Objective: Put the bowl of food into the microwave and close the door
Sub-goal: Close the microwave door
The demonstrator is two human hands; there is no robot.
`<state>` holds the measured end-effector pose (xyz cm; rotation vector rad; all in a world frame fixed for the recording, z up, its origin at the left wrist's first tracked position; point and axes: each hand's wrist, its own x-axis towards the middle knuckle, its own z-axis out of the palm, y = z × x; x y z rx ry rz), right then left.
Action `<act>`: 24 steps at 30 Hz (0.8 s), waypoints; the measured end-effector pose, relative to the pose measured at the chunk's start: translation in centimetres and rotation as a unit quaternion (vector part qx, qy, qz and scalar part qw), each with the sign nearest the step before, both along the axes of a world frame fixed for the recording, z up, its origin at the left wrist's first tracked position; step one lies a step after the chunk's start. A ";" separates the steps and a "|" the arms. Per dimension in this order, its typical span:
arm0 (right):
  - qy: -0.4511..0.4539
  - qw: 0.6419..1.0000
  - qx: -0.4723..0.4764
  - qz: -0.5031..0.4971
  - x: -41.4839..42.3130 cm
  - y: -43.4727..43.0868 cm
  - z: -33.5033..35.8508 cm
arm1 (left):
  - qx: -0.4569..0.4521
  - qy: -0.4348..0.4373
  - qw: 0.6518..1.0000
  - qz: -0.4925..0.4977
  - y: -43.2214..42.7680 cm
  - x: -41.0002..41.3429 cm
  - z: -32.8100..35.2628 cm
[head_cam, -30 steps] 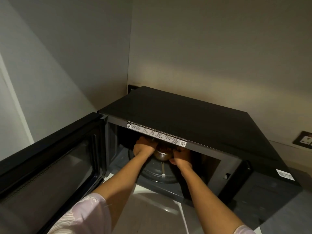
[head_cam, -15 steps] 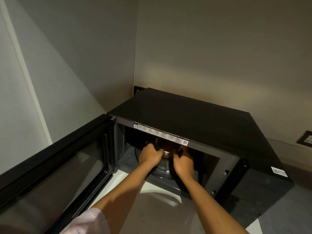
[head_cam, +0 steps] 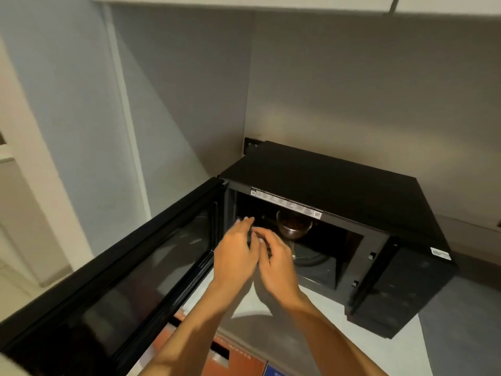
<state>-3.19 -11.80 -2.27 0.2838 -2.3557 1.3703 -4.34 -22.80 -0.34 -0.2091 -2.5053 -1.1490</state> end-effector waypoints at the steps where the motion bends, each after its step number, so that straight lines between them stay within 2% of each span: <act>1: 0.009 1.000 0.001 0.014 0.2 -0.8 0.8 | -0.010 0.019 1.000 0.008 -0.8 0.5 0.7; 4: 0.021 0.998 0.010 0.052 0.6 -3.1 2.8 | -0.084 0.068 0.994 0.036 -3.2 1.5 3.1; 7: 0.012 0.996 0.034 0.078 0.9 -5.3 4.4 | -0.190 0.069 0.975 0.089 -5.6 2.1 5.2; 10: -0.005 0.993 0.075 0.096 1.2 -7.2 5.6 | -0.278 -0.023 0.950 0.140 -7.8 2.6 6.7; 14: -0.040 0.984 0.128 0.119 1.7 -9.1 6.5 | -0.293 -0.209 0.918 0.166 -10.1 2.9 7.9; 20: -0.064 0.980 0.139 0.129 2.7 -10.2 7.2 | -0.294 -0.302 0.902 0.095 -10.9 3.2 10.4; 24: -0.069 0.982 0.134 0.111 3.2 -10.0 8.1 | -0.291 -0.345 0.890 -0.059 -10.7 3.4 13.1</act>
